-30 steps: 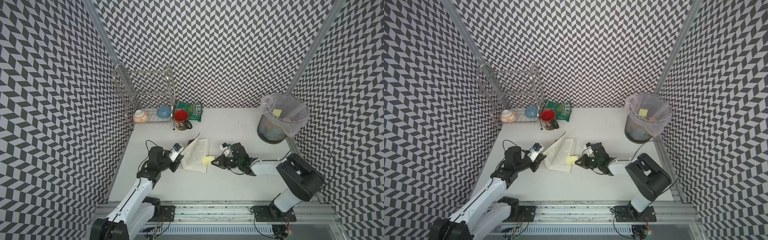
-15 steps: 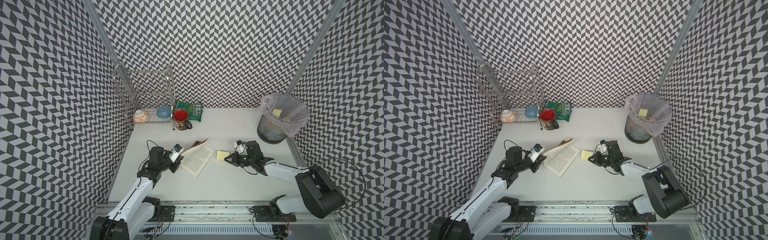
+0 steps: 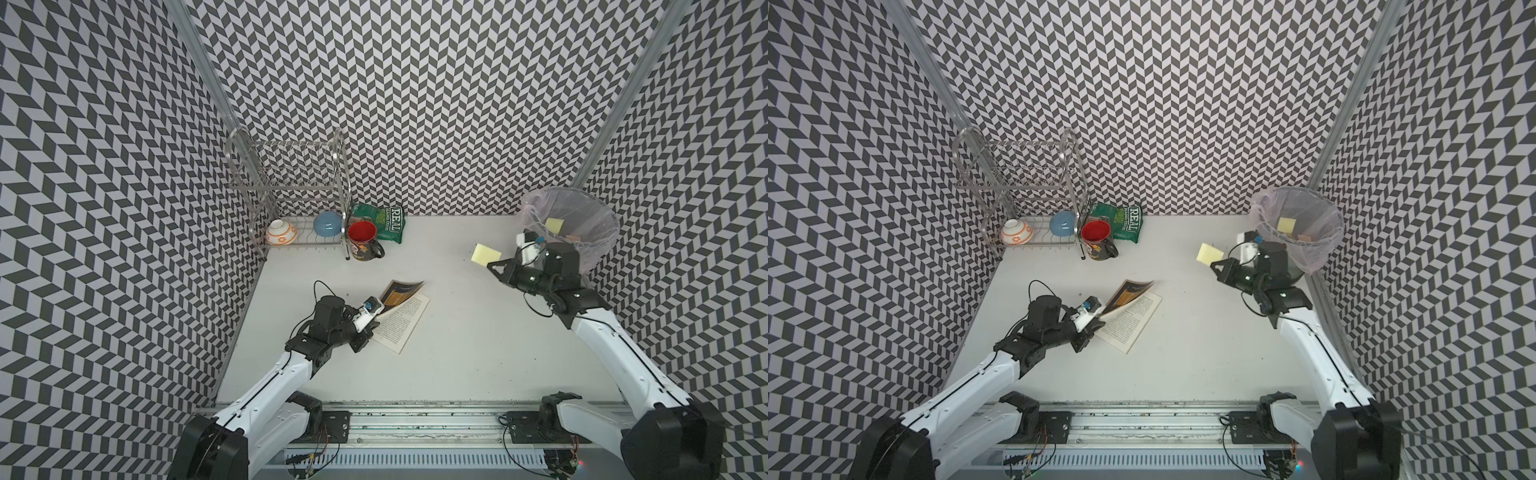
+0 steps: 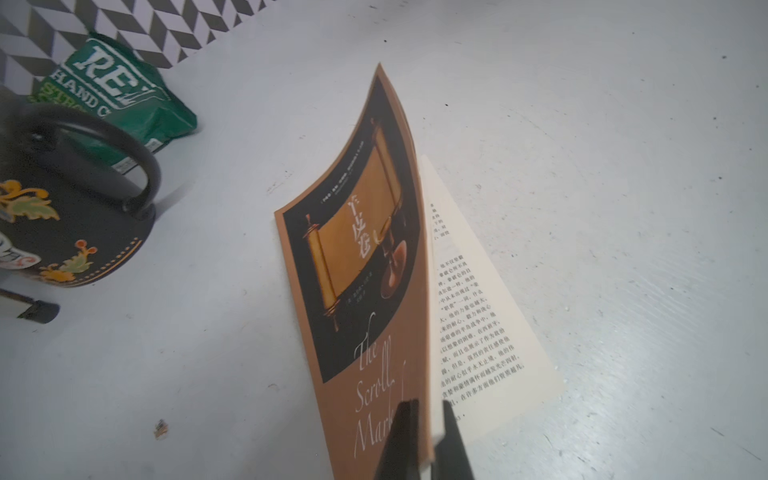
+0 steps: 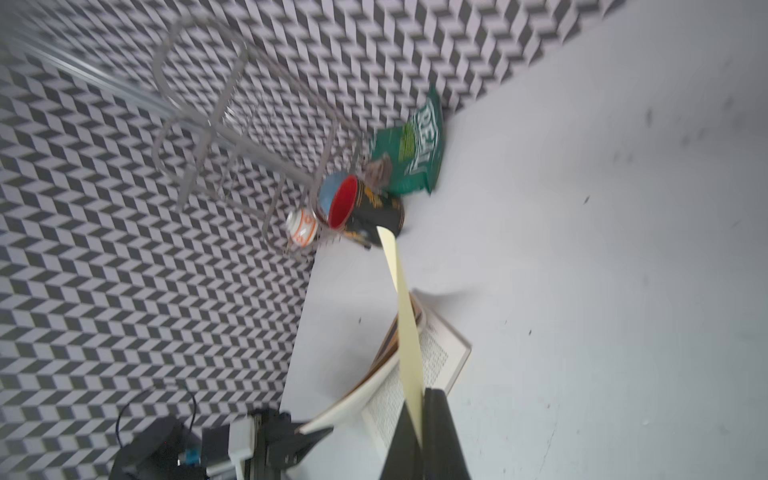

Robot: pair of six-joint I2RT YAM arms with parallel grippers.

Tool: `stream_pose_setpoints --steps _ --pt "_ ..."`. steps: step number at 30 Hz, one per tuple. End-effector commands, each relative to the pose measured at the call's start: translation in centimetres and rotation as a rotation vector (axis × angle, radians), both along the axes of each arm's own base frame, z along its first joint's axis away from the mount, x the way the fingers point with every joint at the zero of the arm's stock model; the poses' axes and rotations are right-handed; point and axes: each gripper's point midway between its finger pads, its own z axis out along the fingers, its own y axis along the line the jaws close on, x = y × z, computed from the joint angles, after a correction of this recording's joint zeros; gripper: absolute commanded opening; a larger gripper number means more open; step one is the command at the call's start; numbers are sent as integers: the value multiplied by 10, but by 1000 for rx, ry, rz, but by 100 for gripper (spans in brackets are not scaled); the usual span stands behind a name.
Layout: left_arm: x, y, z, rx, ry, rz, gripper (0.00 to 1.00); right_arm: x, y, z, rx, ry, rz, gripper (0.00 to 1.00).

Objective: Peel off the used sticky note
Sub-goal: Close the book at the center of the board, then place the note in the trash bin.

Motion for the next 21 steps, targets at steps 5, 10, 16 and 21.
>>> stream_pose_setpoints --steps 5,10,16,21 --pt "11 -16 42 -10 -77 -36 79 22 -88 80 -95 -122 -294 0" --pt "25 -16 82 -29 -95 -27 100 47 -137 107 -95 -137 -441 0" --pt "82 34 62 -43 -2 236 94 71 -212 120 -168 -133 -667 0" --pt "102 73 -1 94 63 423 68 99 -238 89 -279 -43 -703 5"
